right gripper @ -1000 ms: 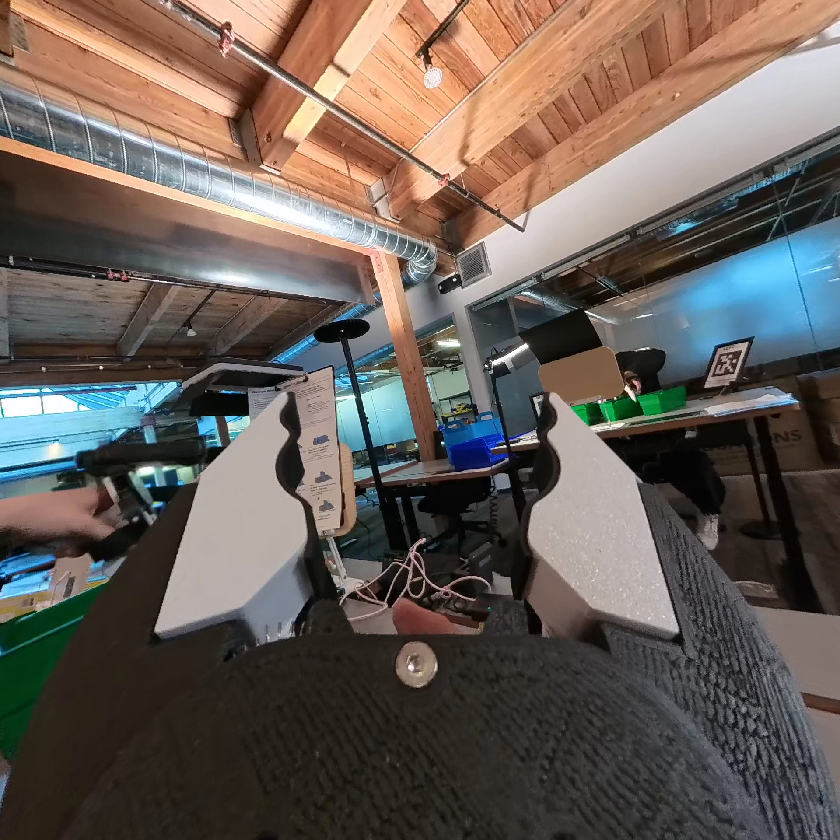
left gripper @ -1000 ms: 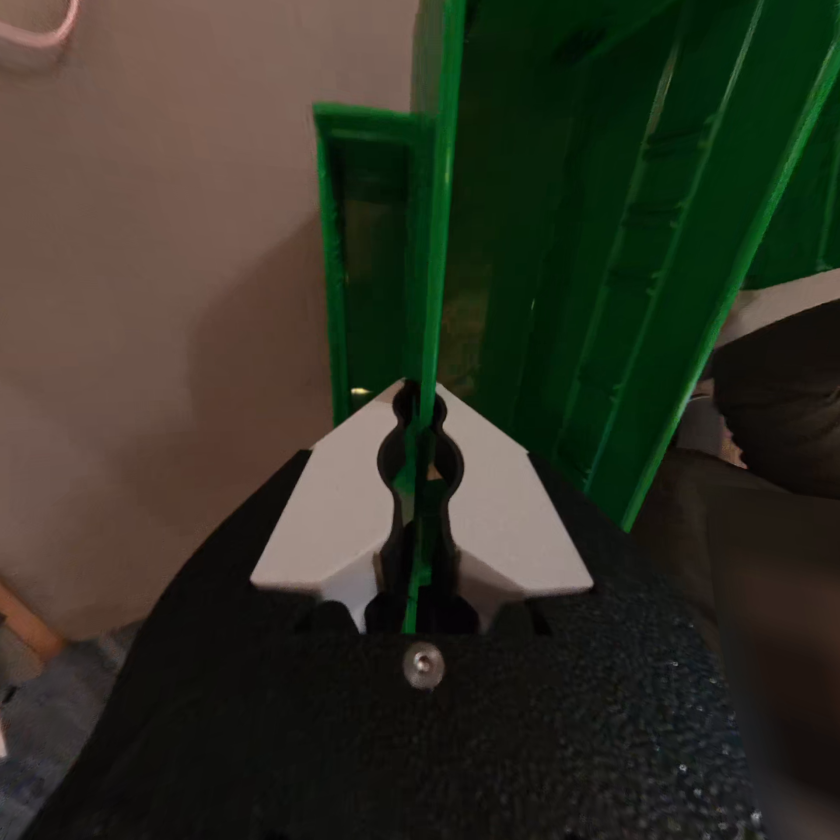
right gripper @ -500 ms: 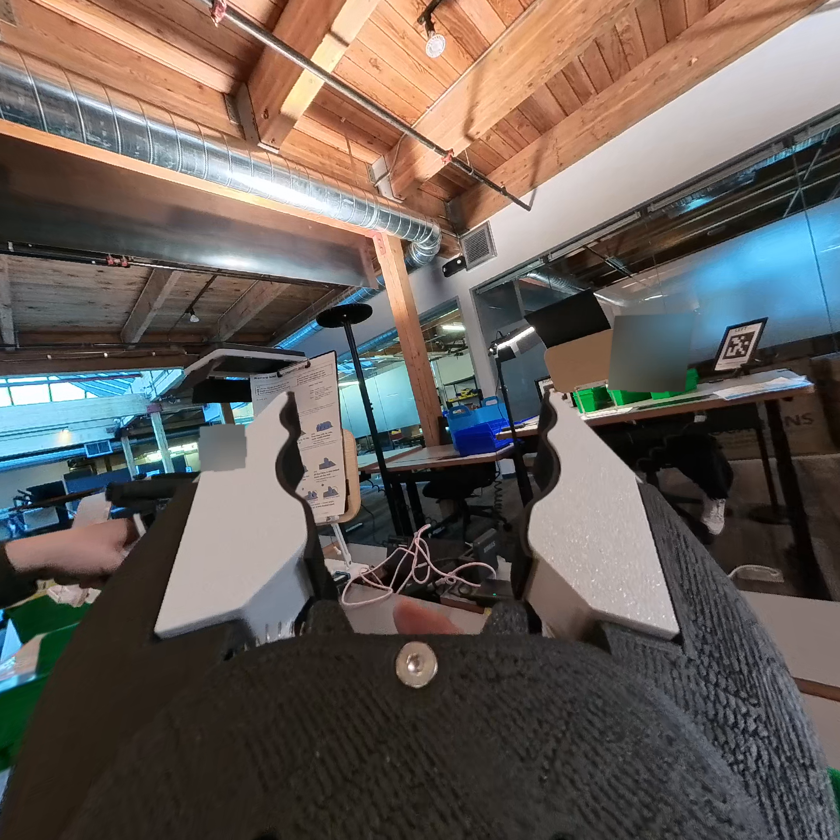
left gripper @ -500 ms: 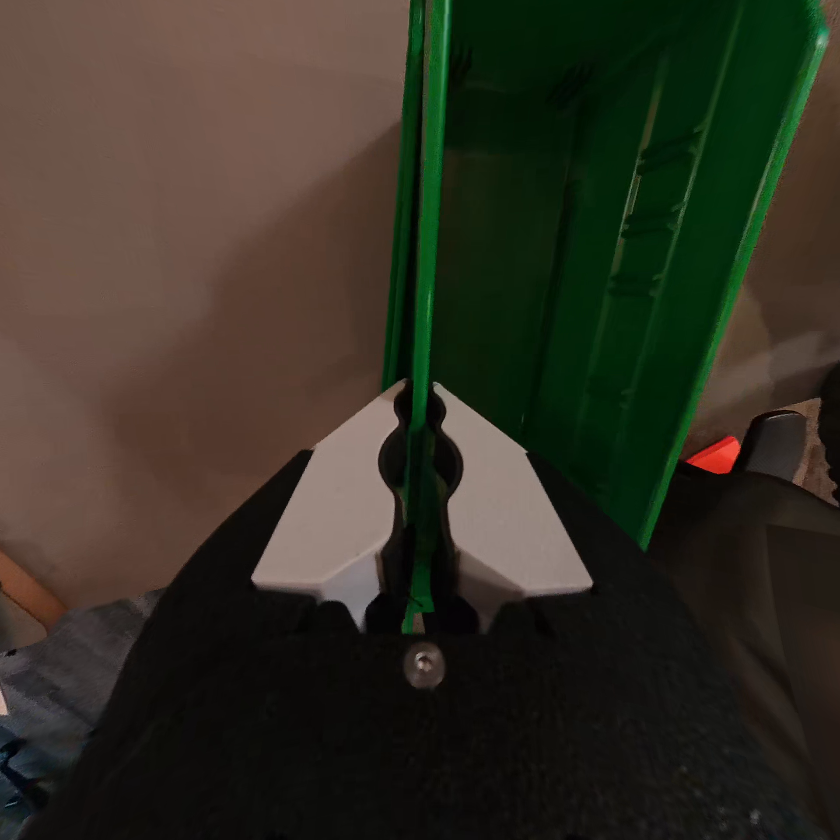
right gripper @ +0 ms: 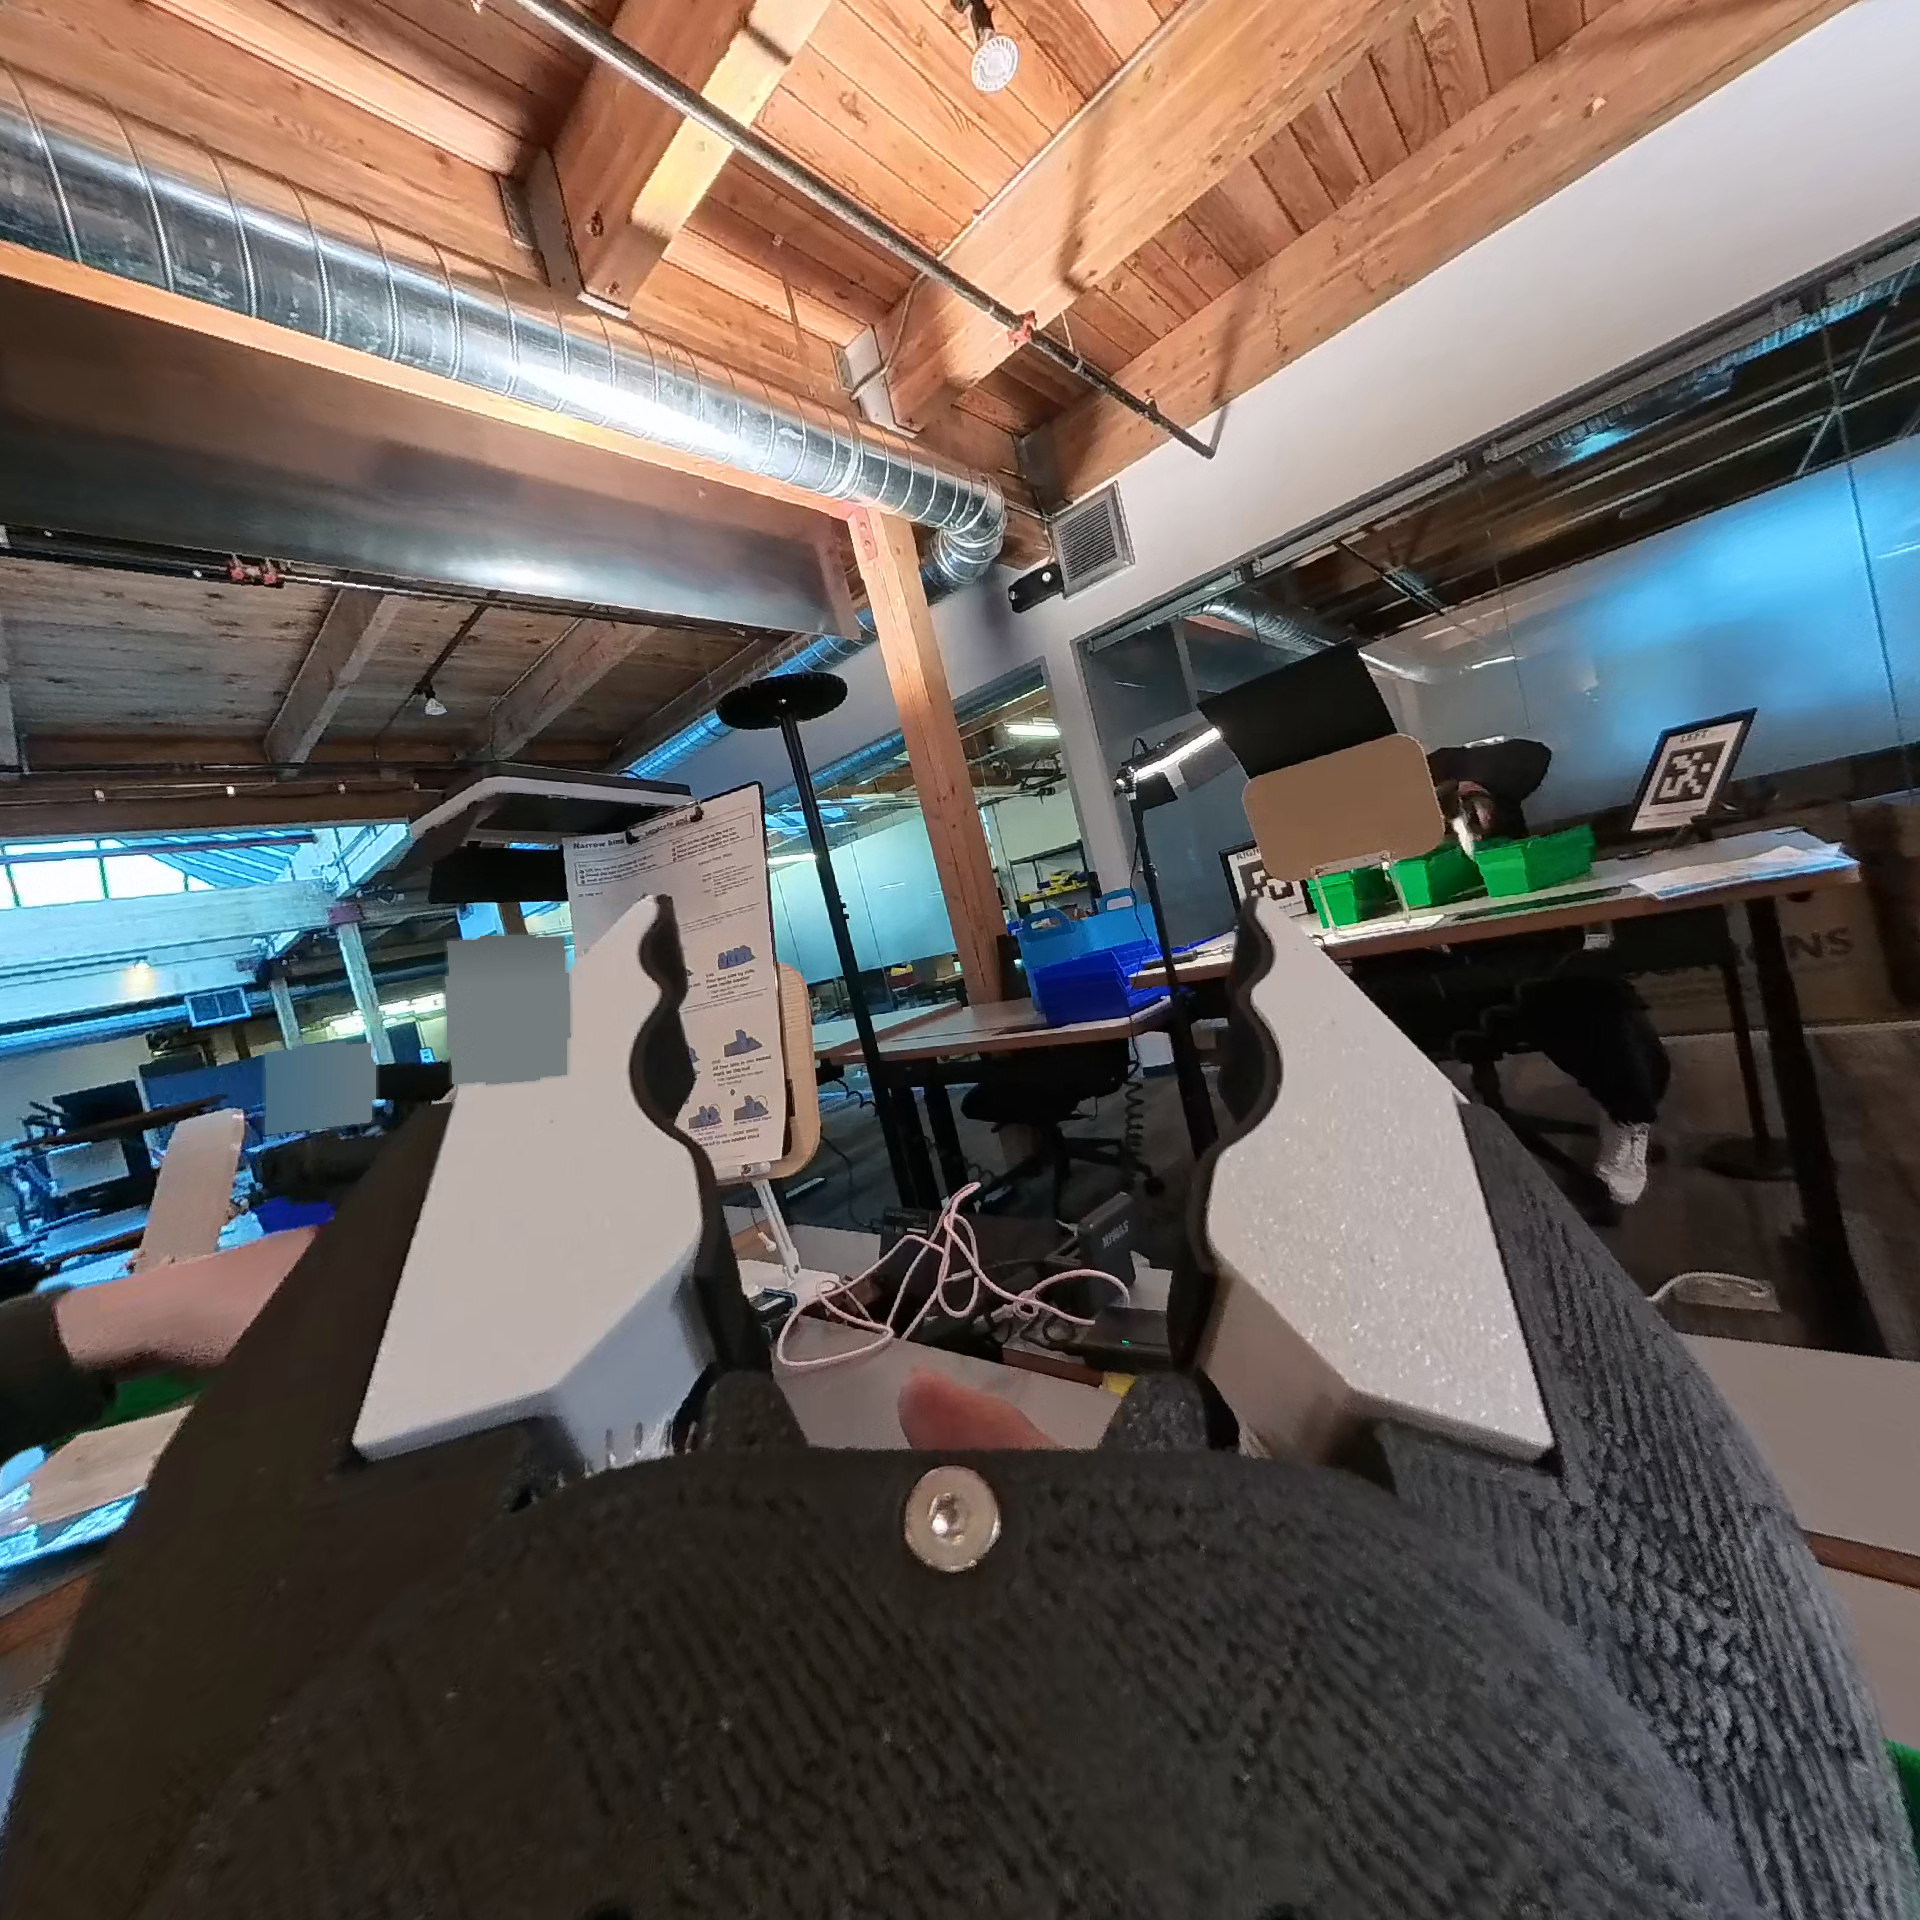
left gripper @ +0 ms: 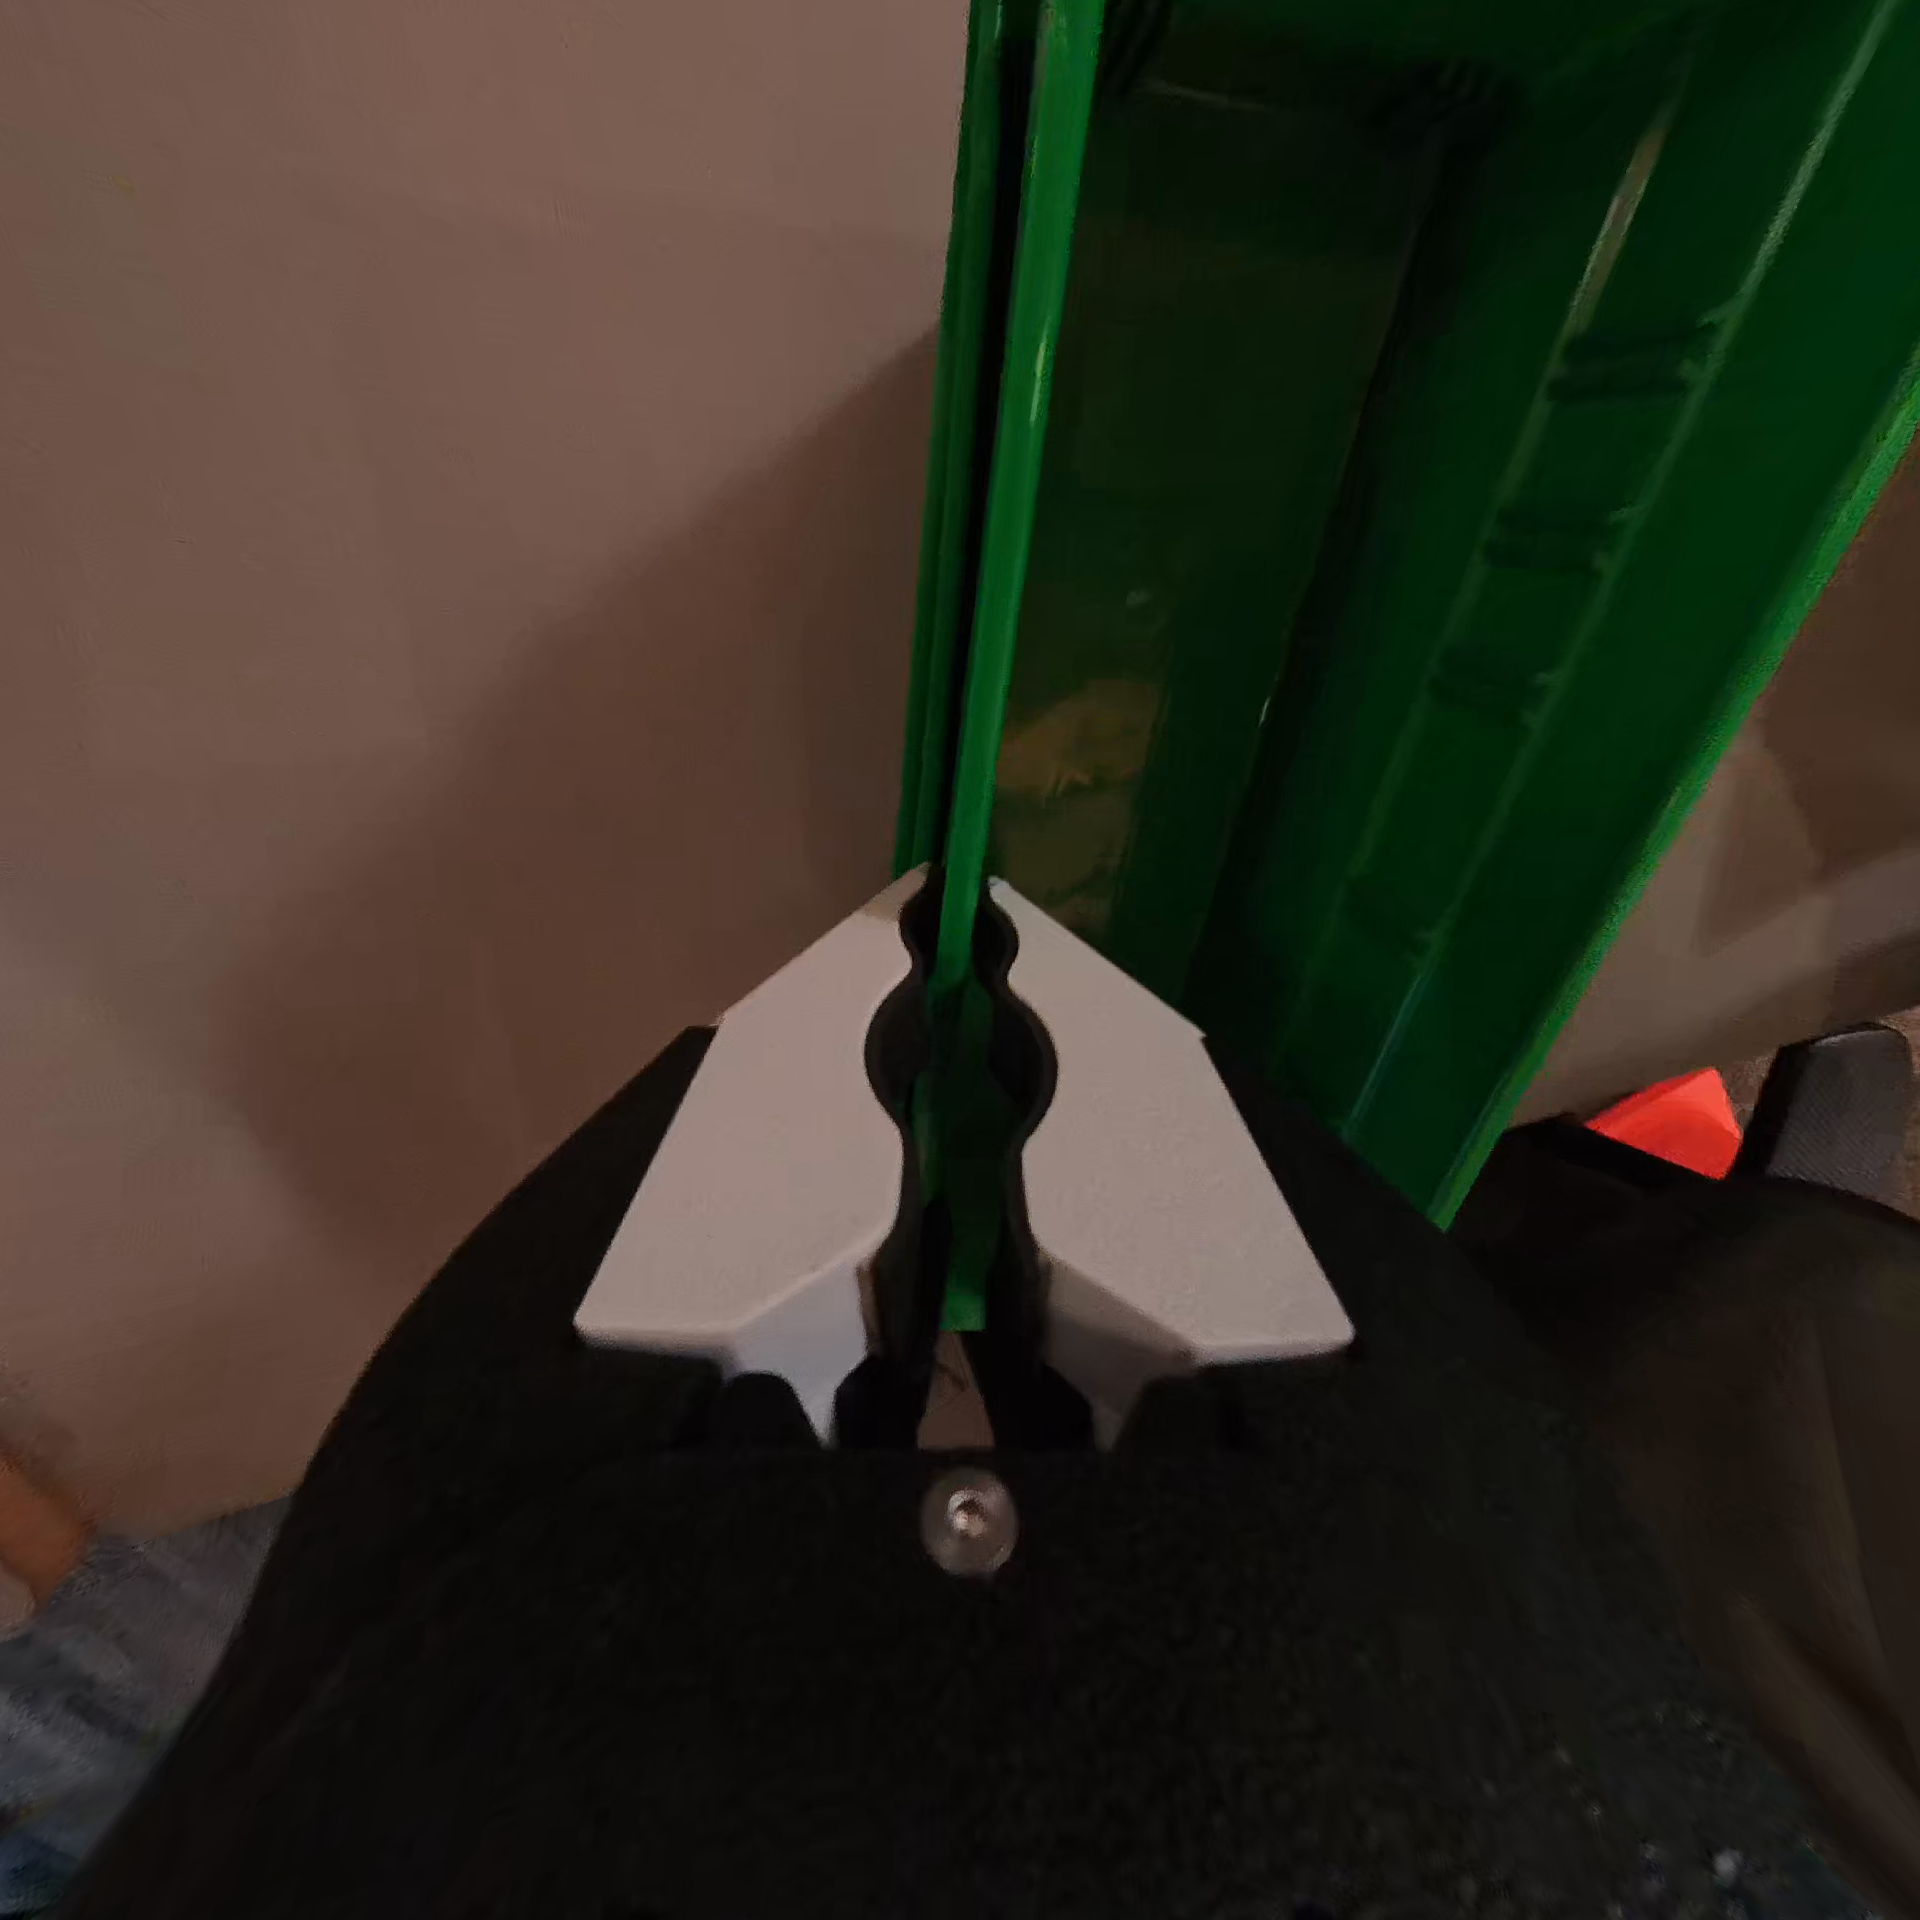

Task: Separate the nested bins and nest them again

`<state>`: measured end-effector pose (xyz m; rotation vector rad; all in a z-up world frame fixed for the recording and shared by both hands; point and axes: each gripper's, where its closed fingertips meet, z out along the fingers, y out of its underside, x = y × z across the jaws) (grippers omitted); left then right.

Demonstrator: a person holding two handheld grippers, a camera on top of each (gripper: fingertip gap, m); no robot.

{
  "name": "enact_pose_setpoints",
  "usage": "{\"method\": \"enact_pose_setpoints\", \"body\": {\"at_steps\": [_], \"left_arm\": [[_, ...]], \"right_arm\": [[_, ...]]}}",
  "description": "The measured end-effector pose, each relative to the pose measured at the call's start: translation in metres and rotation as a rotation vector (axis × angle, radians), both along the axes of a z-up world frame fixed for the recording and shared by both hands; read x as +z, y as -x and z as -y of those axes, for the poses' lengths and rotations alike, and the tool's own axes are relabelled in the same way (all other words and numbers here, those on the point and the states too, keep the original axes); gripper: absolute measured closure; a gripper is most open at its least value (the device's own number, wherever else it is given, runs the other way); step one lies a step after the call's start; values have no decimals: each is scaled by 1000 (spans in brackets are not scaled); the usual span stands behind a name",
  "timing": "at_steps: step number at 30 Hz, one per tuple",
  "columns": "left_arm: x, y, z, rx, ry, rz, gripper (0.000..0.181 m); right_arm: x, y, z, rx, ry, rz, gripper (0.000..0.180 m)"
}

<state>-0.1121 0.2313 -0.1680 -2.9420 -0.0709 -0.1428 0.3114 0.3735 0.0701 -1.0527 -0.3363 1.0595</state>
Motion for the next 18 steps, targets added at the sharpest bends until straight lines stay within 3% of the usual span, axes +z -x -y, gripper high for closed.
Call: {"method": "enact_pose_setpoints", "body": {"at_steps": [8, 11, 15, 18], "left_arm": [[-17, 2, -4, -40, 182, -155, 178], [-13, -5, -7, -45, 167, -111, 176], [22, -15, -21, -27, -41, 0, 92], [66, -29, -36, -18, -274, 75, 64]], "right_arm": [[-1, -1, -3, -7, 7, 1, 75], [-1, -1, -3, -4, 7, 3, 75], [0, -6, -2, -4, 6, -8, 72], [2, -18, -1, -5, 5, -45, 72]]}}
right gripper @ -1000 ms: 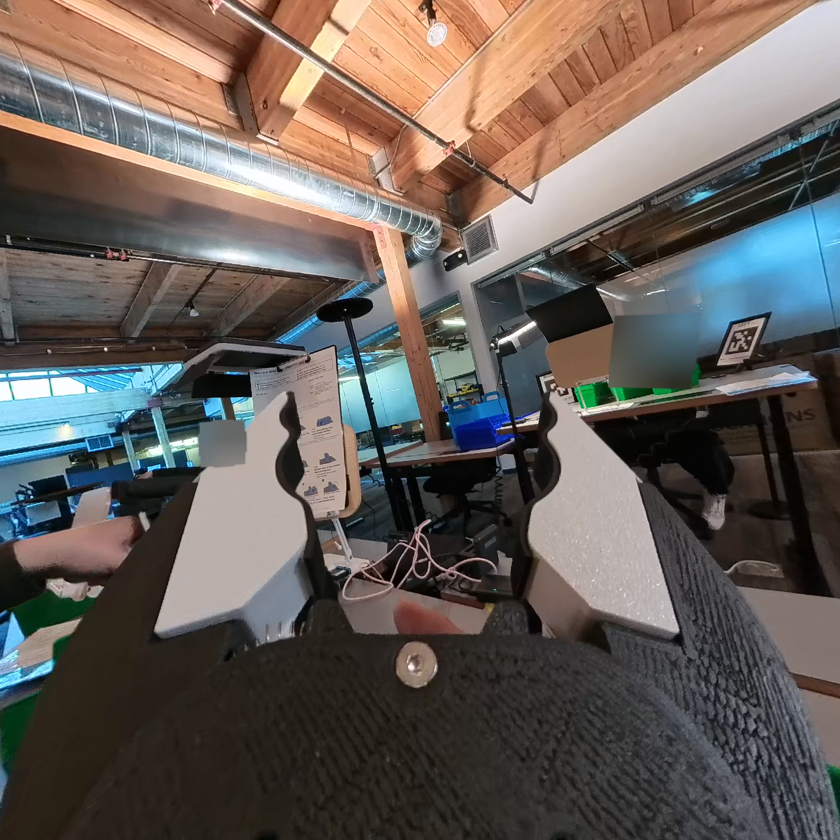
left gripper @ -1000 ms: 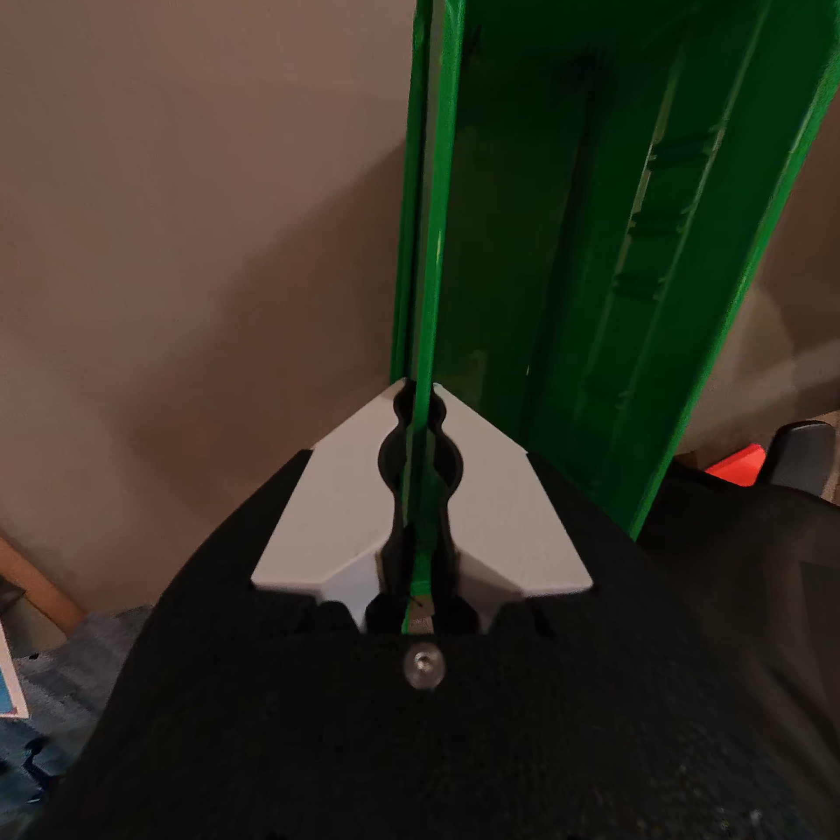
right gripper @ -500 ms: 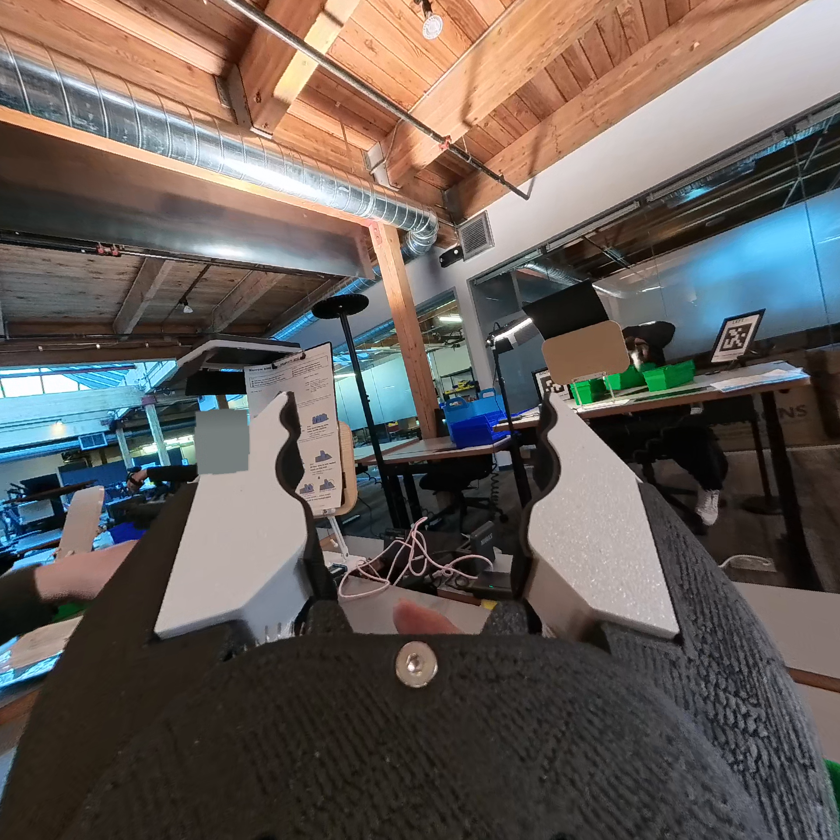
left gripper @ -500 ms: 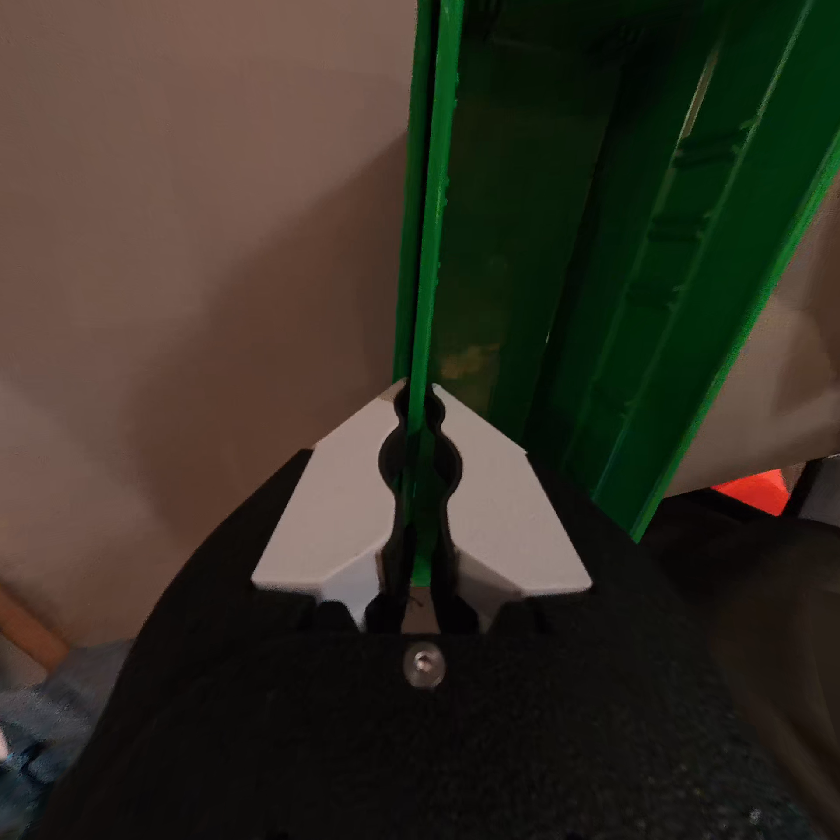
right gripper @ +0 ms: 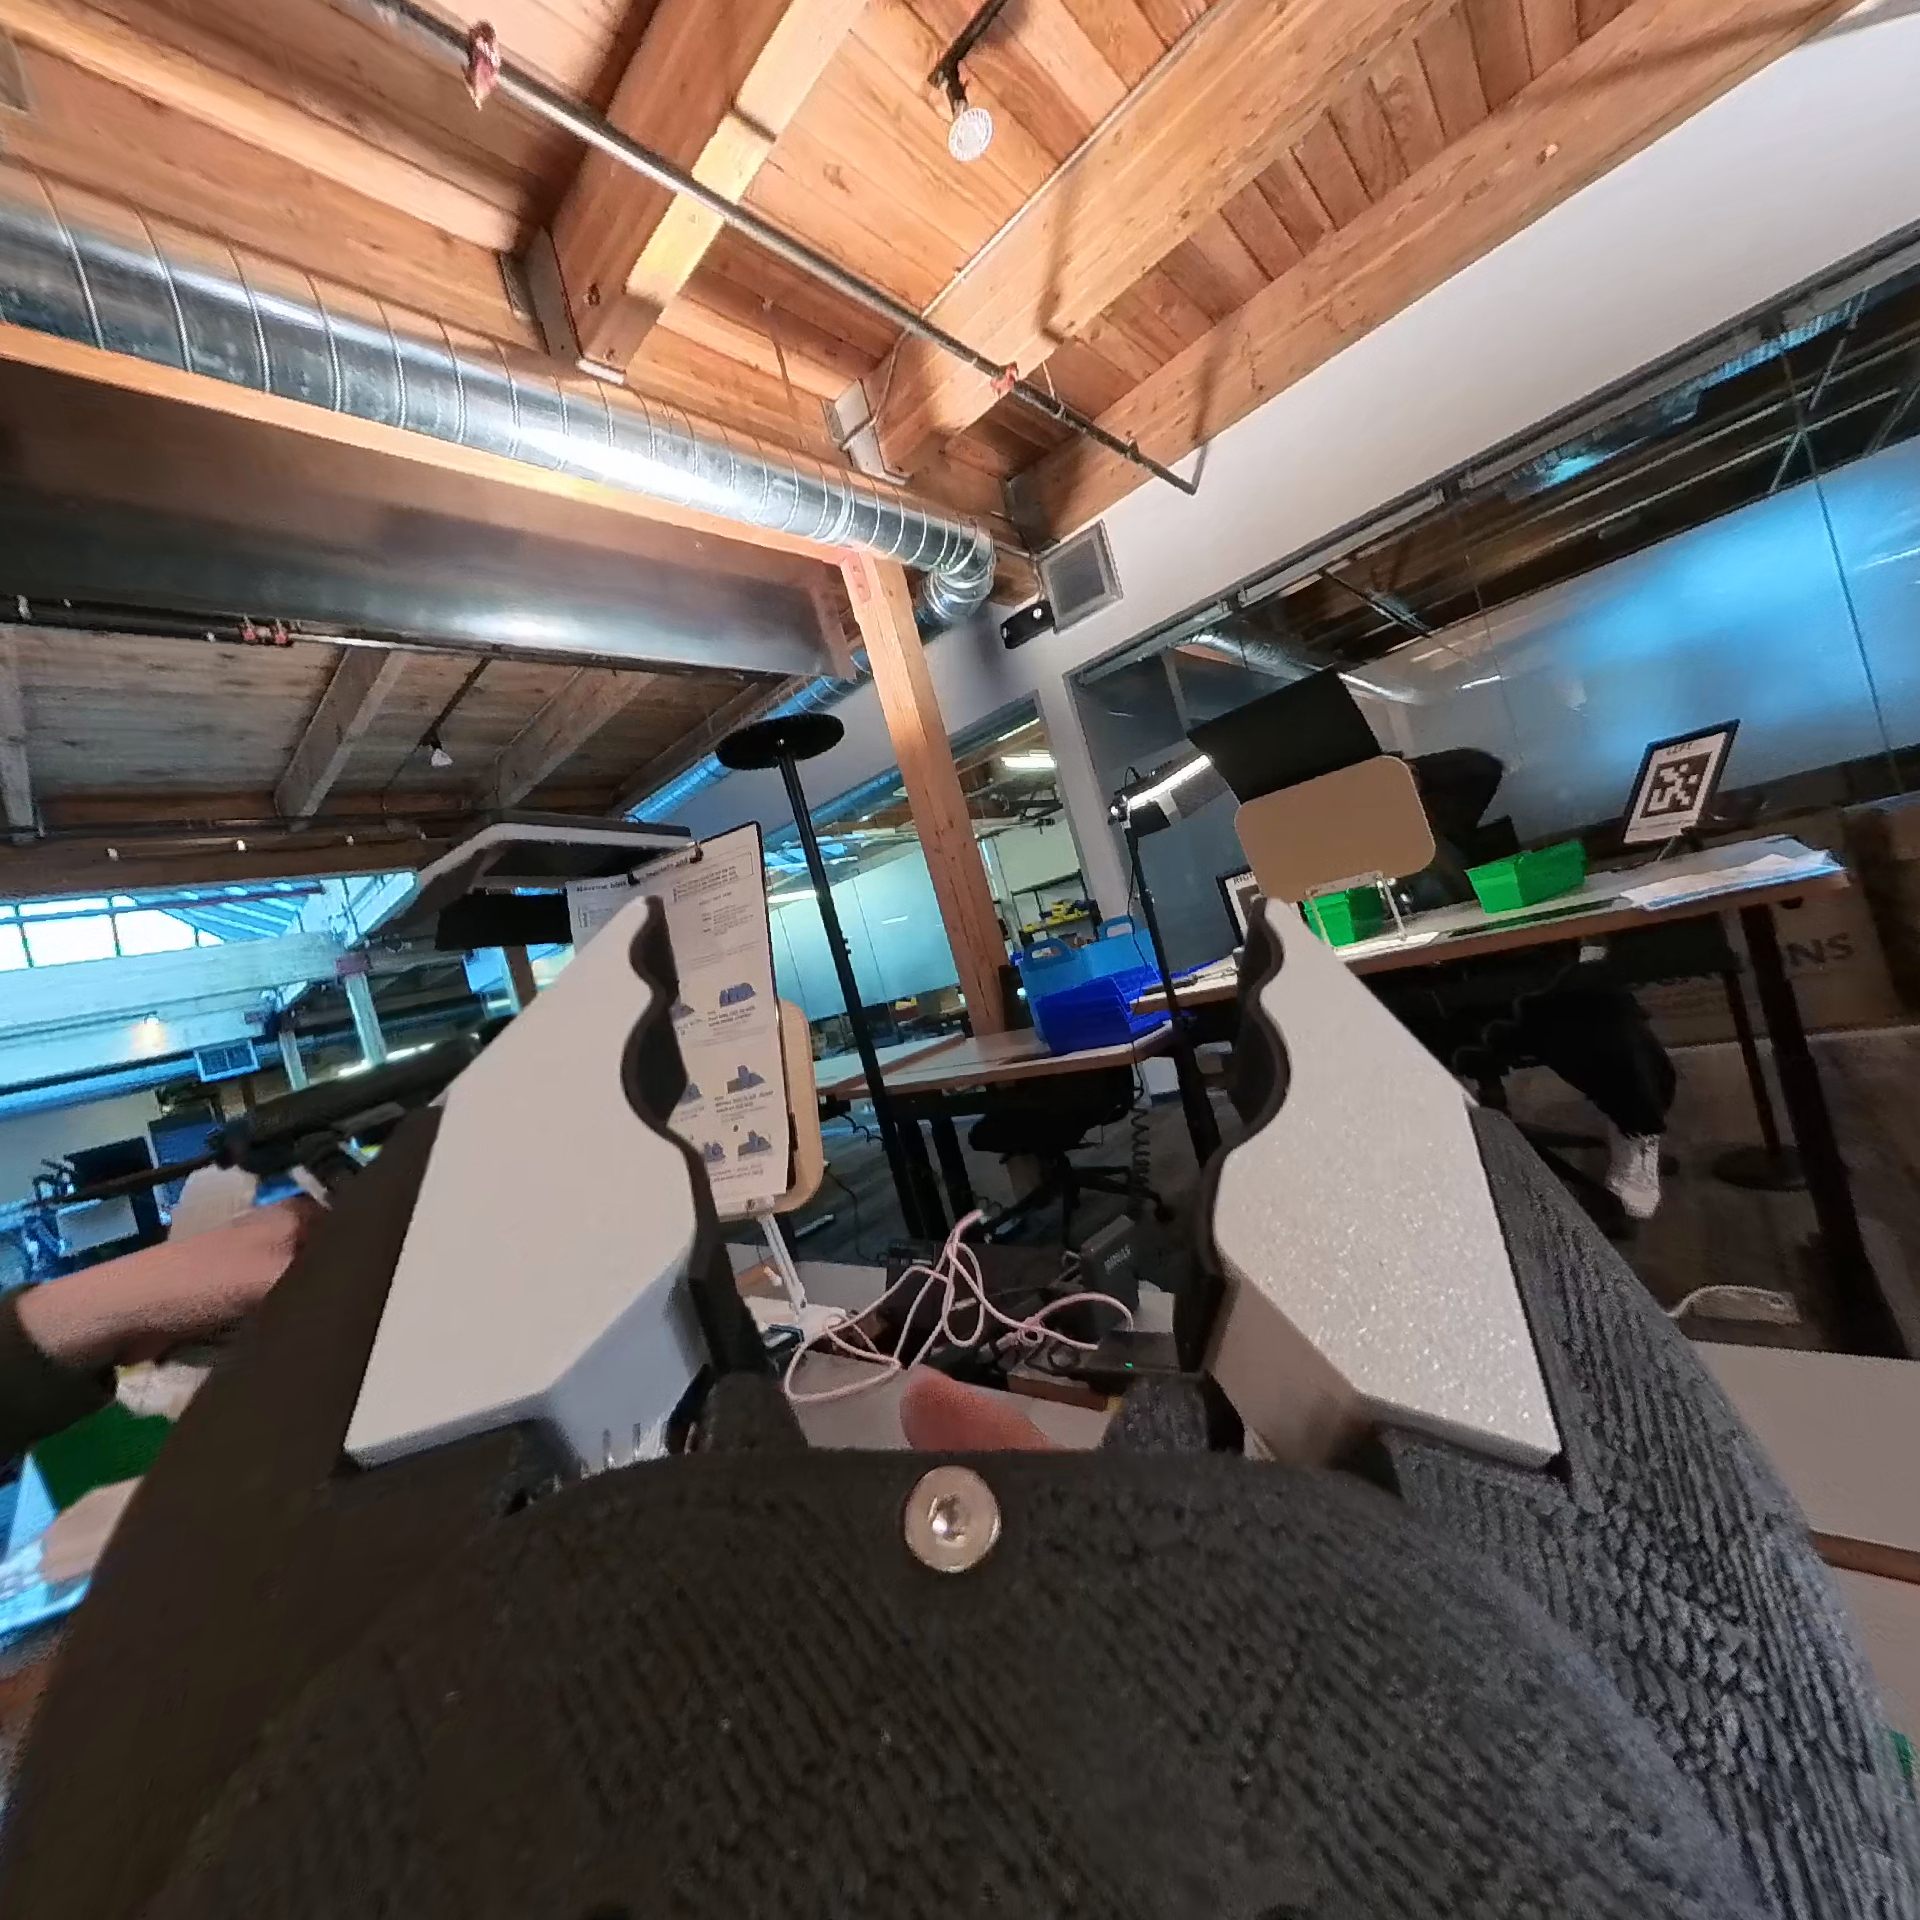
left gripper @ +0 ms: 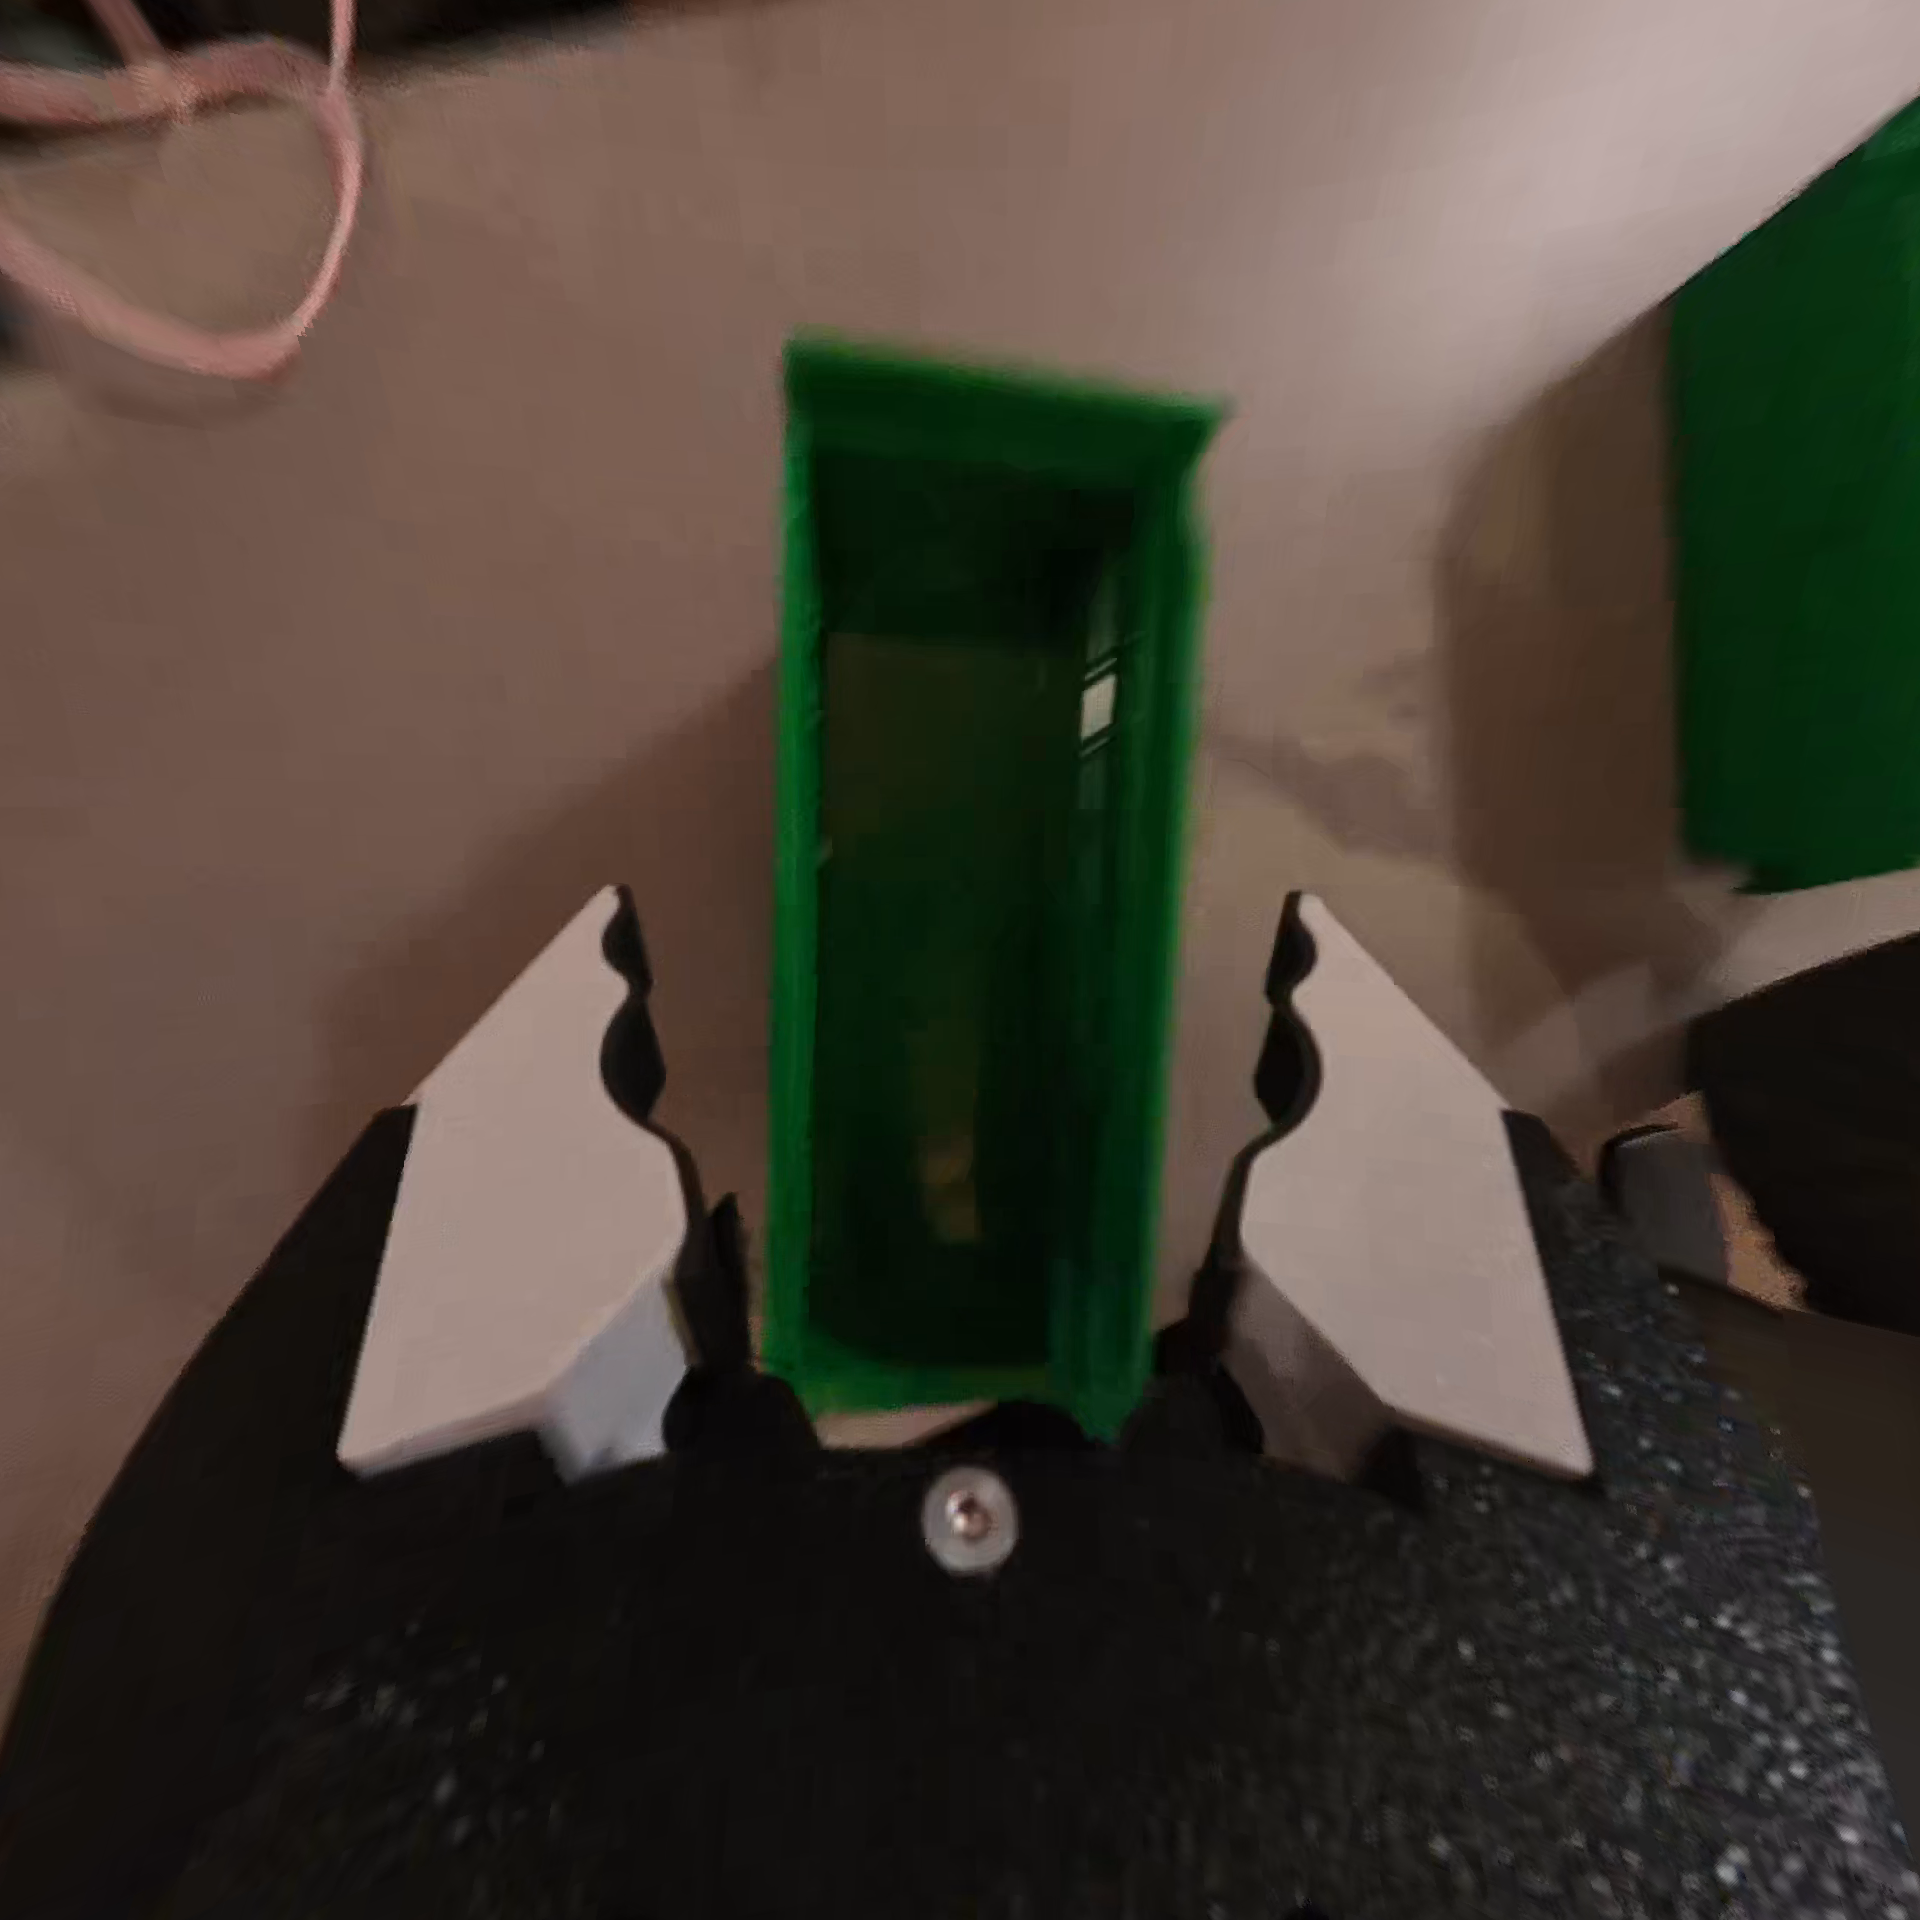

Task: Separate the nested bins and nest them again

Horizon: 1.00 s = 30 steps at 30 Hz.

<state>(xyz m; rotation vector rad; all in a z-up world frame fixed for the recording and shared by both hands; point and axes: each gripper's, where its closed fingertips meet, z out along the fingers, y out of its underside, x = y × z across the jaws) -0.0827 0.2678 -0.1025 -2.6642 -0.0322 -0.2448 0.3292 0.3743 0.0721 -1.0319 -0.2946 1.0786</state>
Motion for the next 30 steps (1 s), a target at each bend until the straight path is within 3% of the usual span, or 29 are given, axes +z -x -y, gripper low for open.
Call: {"method": "enact_pose_setpoints", "body": {"at_steps": [2, 4, 7, 9, 11, 15, 18, 20, 22, 24, 28, 30], "left_arm": [[29, -48, -16, -88, -147, 111, 64], [37, -105, -32, -192, -182, 149, 65], [20, -203, -57, -376, -102, 243, 70], [6, -277, -70, -488, -11, 430, 76], [-14, -330, -93, -491, 58, 552, 67], [-83, -380, -133, -399, 172, 466, 46], [-112, -401, -140, -345, 261, 417, 45], [-128, -400, -139, -347, 305, 284, 49], [-143, -383, -142, -336, 321, 104, 58], [-154, -376, -143, -327, 321, 25, 78], [-153, -406, -128, -399, 362, 207, 147], [-153, -398, -126, -423, 380, 159, 159]], "right_arm": [[2, -13, 2, -7, -1, -35, 72], [4, -27, 4, -31, -4, -69, 72], [5, -47, 5, -112, 0, -79, 72], [-3, -63, -4, -270, 43, -26, 72], [-8, -74, -10, -400, 60, 33, 72], [-3, -77, -2, -421, 39, 31, 73], [-1, -75, 3, -419, 22, 36, 72], [-1, -74, 4, -416, 22, 45, 72], [0, -74, 6, -399, 19, 37, 72], [2, -76, 9, -377, 12, 12, 72], [4, -83, 12, -387, 4, -10, 72], [4, -84, 13, -392, 7, -8, 73]]}}
